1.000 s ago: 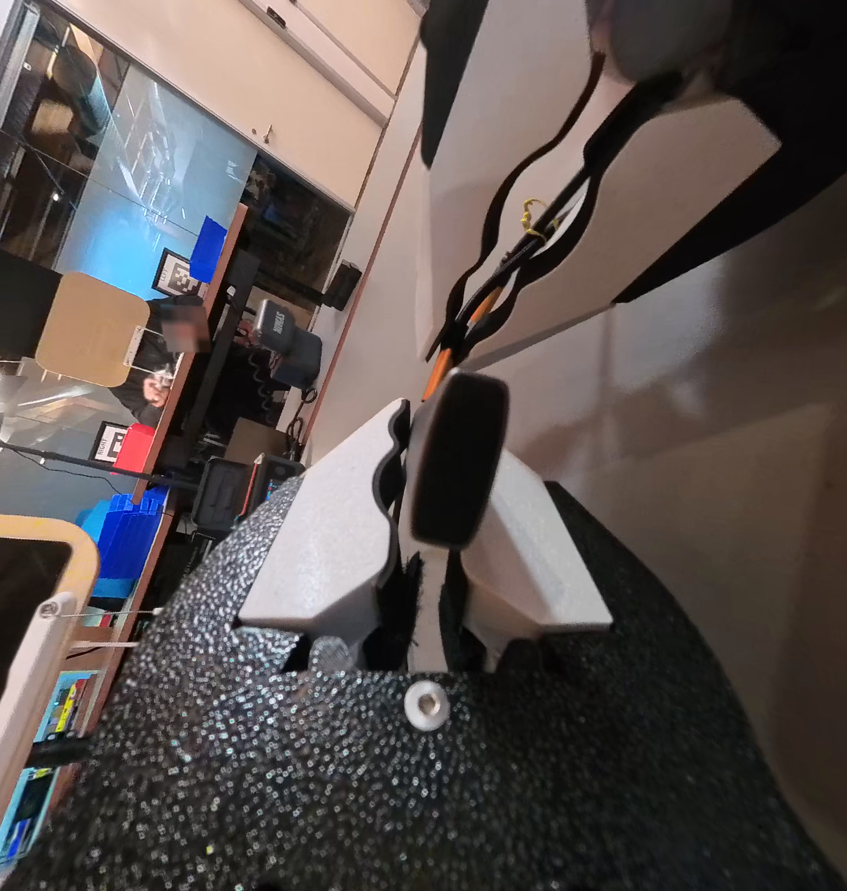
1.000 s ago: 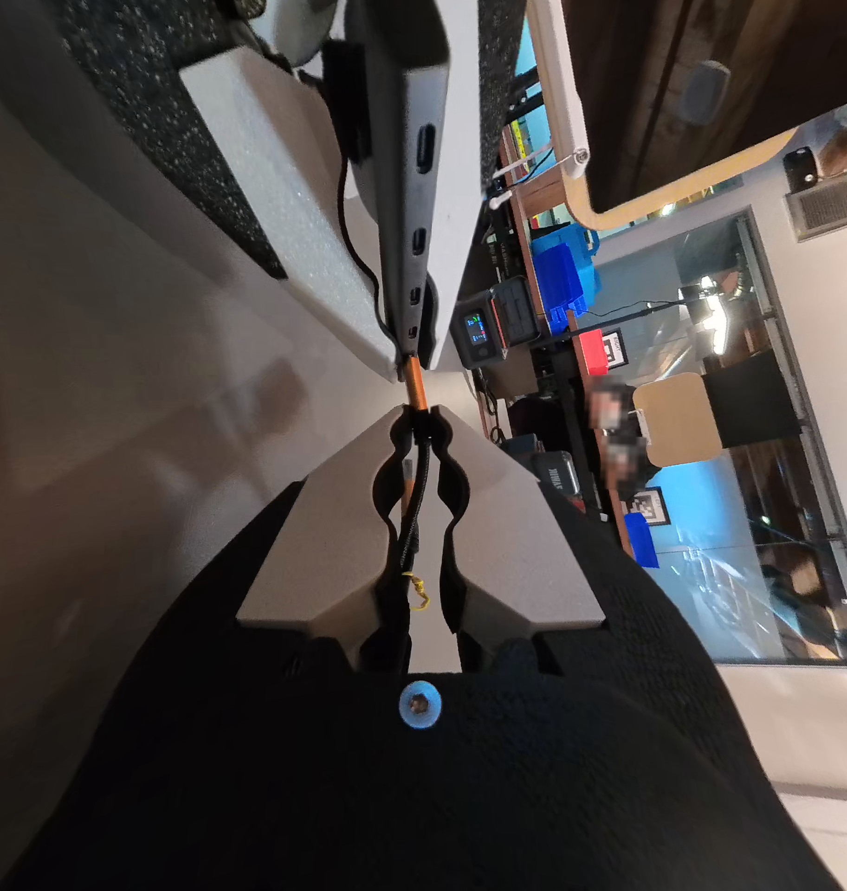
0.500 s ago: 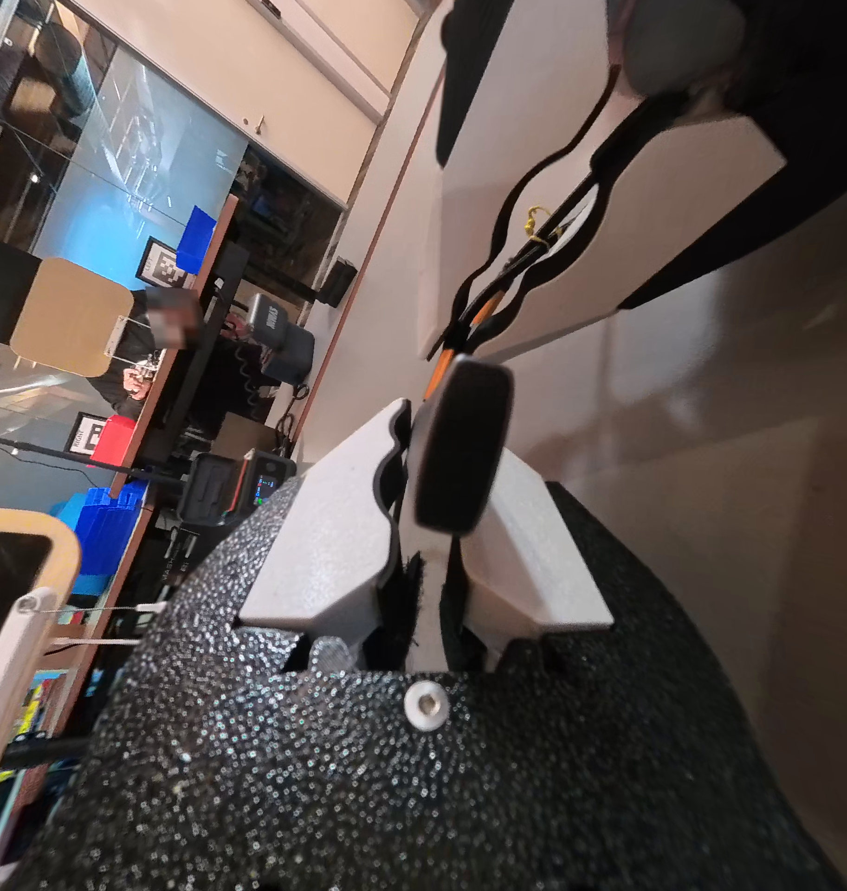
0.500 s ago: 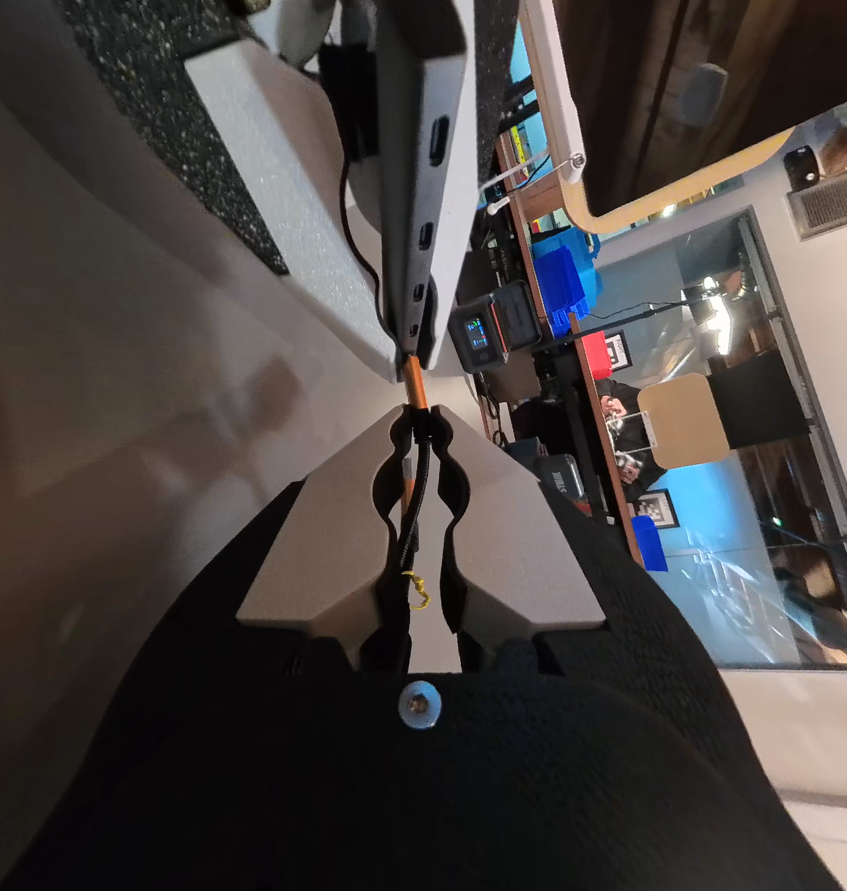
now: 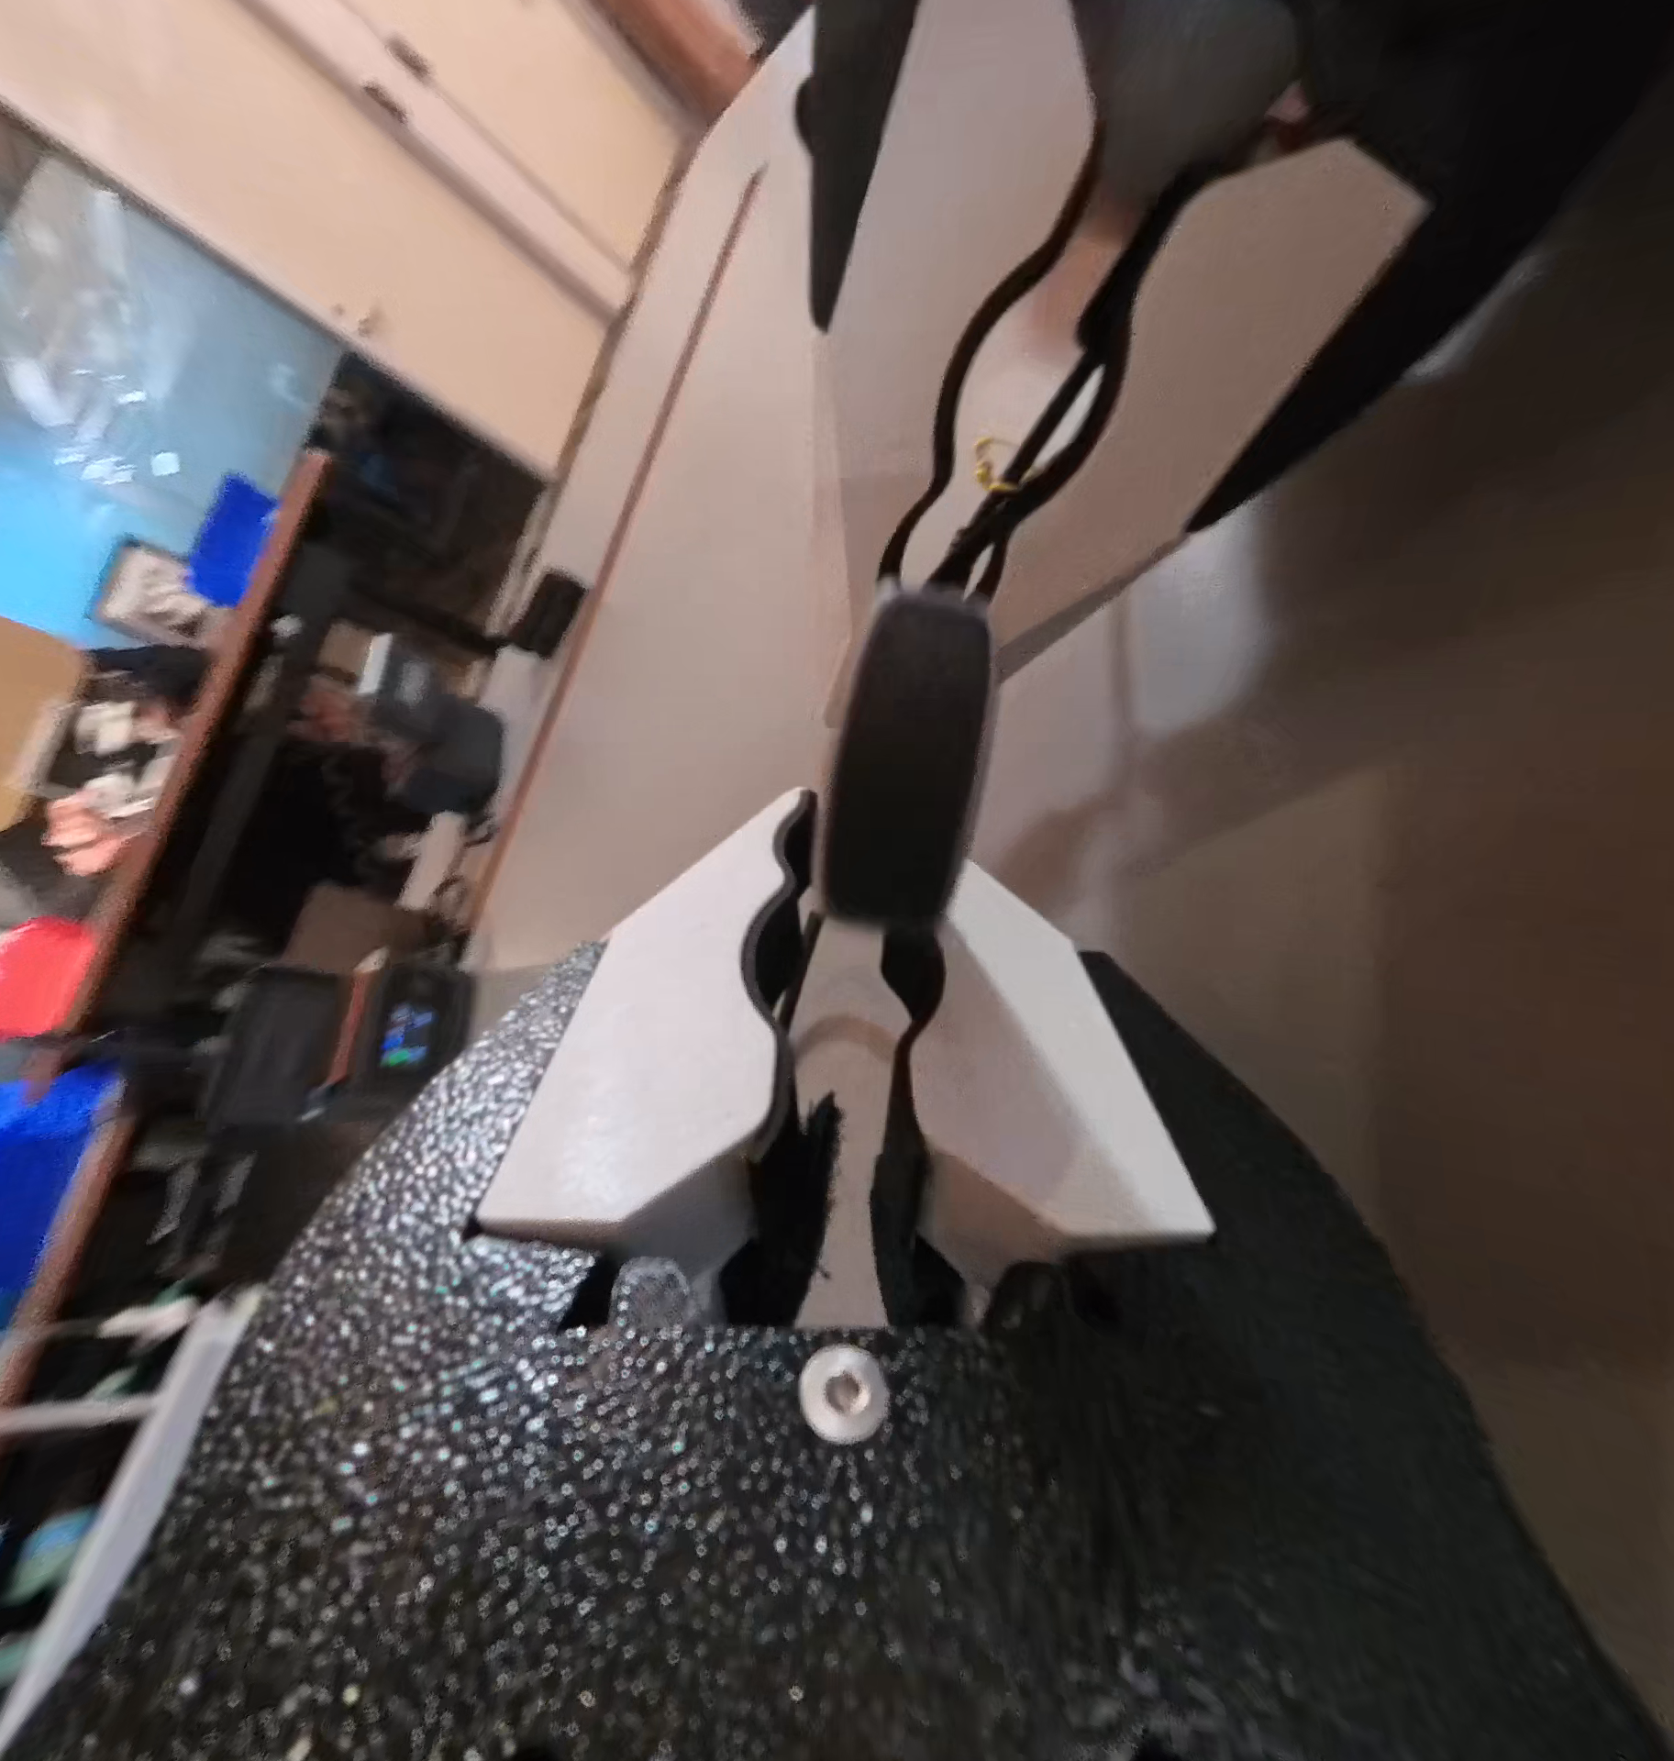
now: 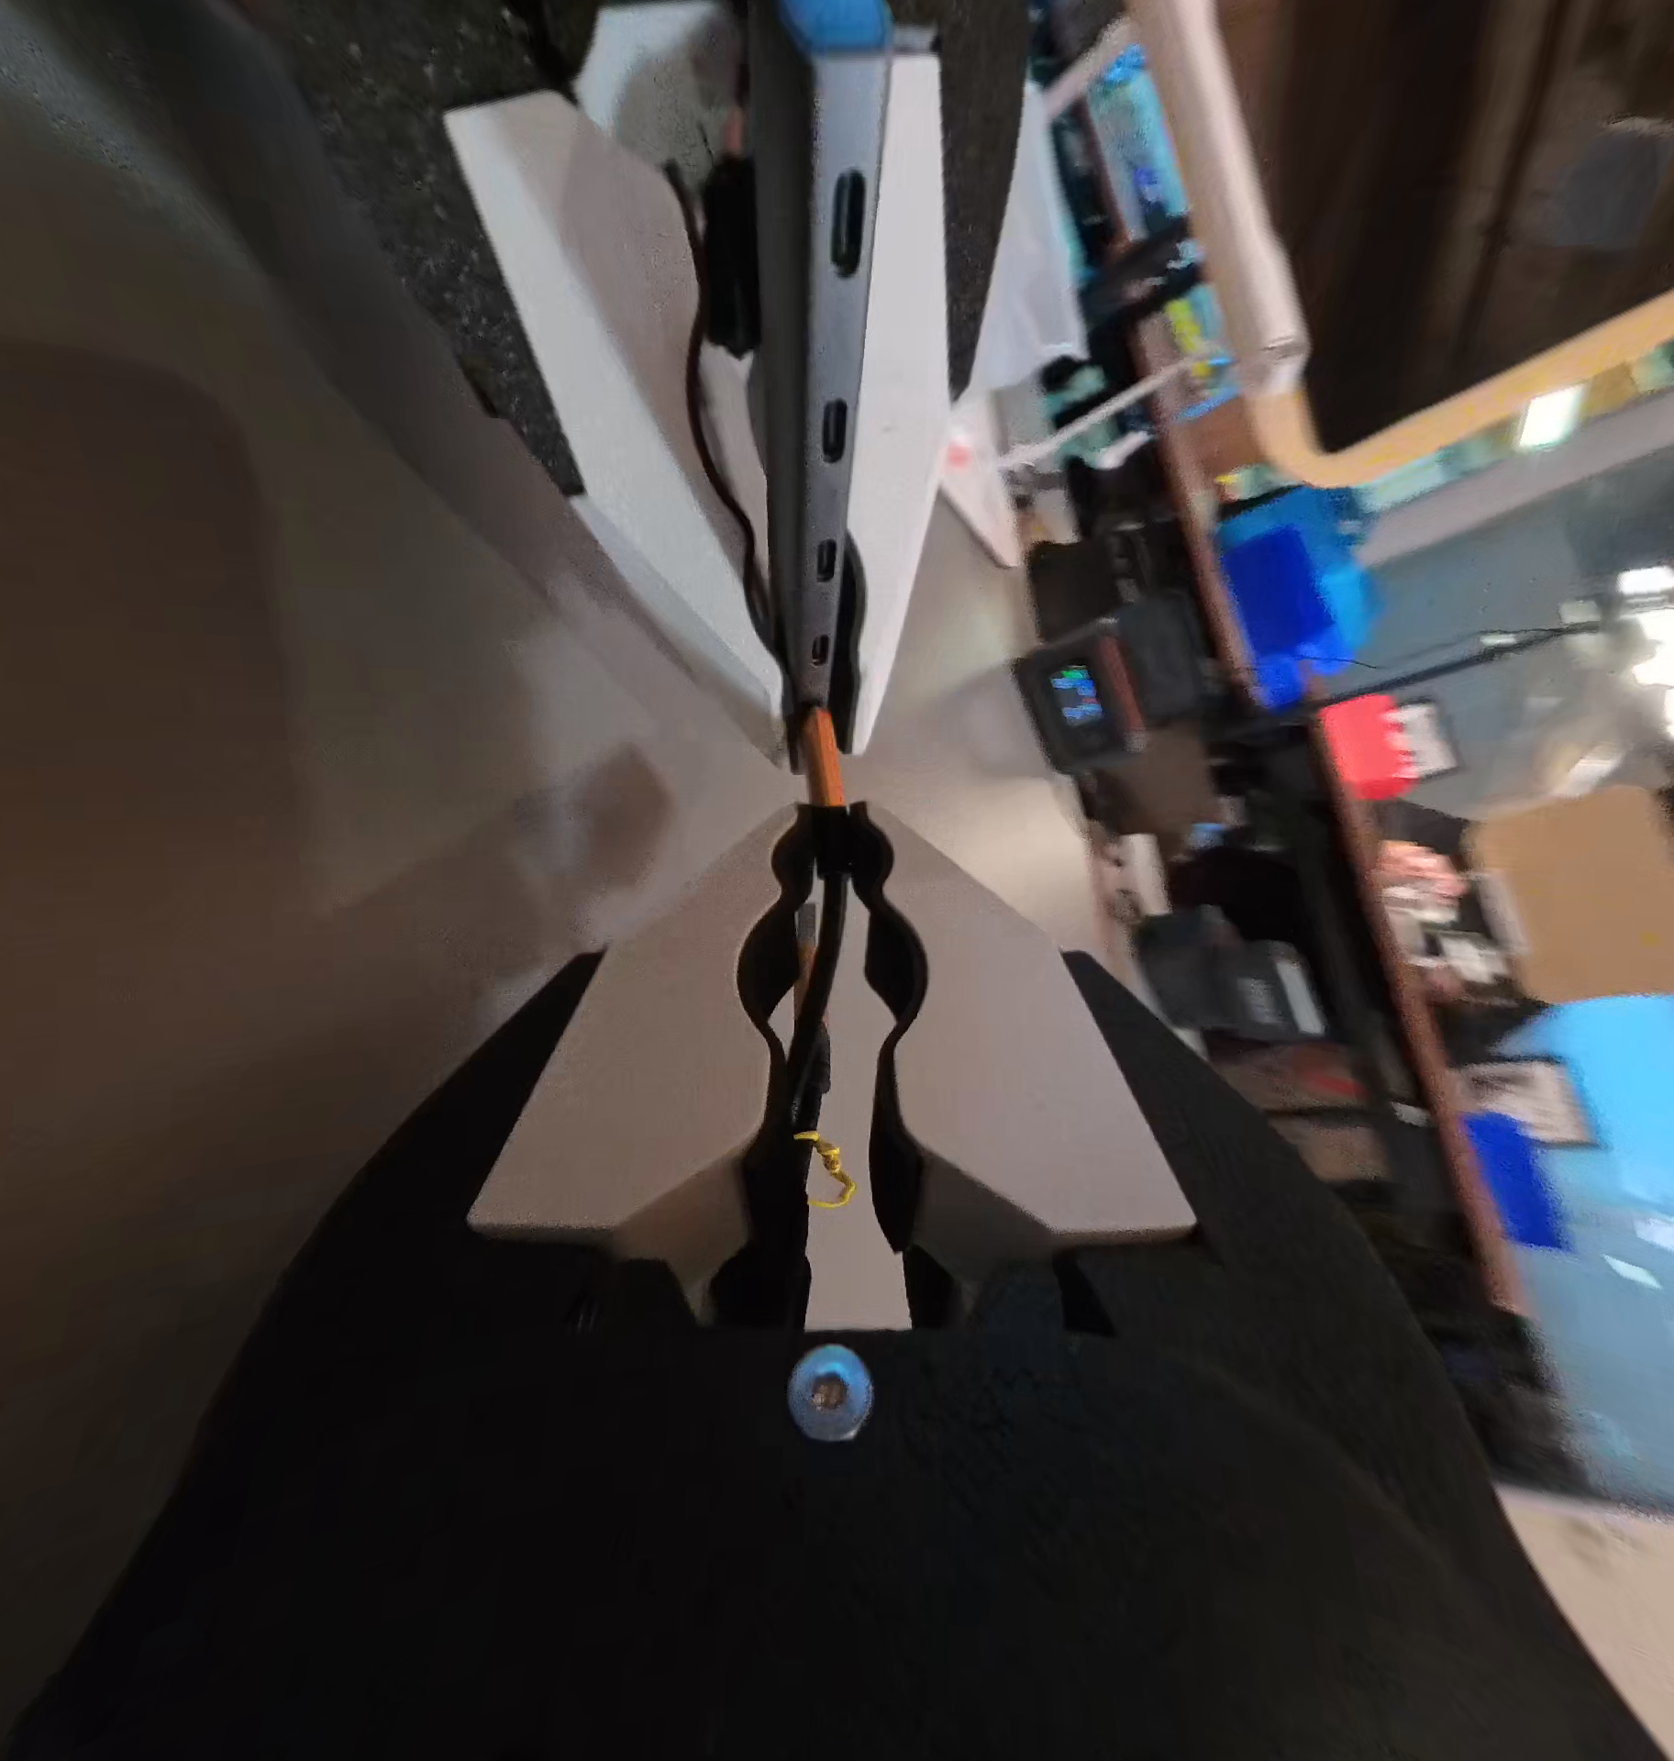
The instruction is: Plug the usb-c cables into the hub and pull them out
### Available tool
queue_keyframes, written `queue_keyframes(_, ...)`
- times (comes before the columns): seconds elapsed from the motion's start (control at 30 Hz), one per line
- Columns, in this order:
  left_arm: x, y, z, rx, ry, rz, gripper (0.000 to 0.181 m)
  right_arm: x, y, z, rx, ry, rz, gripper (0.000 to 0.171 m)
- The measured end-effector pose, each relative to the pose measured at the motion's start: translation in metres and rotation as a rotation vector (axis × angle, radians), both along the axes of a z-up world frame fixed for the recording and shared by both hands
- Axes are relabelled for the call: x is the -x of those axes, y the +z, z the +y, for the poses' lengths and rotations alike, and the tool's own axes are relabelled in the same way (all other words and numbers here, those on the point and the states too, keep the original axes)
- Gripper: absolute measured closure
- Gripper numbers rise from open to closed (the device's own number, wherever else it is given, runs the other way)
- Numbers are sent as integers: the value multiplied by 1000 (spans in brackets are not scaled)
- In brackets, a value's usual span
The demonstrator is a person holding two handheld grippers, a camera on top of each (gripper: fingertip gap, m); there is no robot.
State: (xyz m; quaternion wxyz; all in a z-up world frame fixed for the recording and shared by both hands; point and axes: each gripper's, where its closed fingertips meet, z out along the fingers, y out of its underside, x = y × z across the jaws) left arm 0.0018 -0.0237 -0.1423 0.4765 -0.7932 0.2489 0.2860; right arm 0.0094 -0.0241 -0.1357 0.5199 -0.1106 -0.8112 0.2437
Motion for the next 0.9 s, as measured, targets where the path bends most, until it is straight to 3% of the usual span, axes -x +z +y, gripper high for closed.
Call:
queue_keyframes(0.03,-9,-4,-3,19,-65,-42,172,-7,-3,-4,36,20,-54,164)
queue_keyframes(0.27,-44,-1,-8,33,-236,-149,172,-41,1,-11,70,-50,-111,165)
queue_keyframes(0.4,-80,21,-23,21,-384,-371,173,-72,23,-29,250,18,-169,166)
queue_keyframes(0.57,-103,31,-29,1,-456,-353,173,-93,31,-33,154,2,-239,166)
queue_keyframes(0.6,-100,31,-30,6,-445,-330,173,-95,30,-23,132,-47,-247,166)
queue_keyframes(0.63,-73,22,-32,35,-328,-224,173,-100,30,7,79,-164,-241,166)
queue_keyframes(0.67,-47,16,-38,53,-250,-186,173,-109,38,29,114,-229,-224,166)
queue_keyframes(0.73,-57,43,-43,-68,-336,-442,173,-122,70,34,288,-196,-143,166)
queue_keyframes(0.9,-70,38,-22,-82,-290,-267,173,-115,129,30,256,-228,79,165)
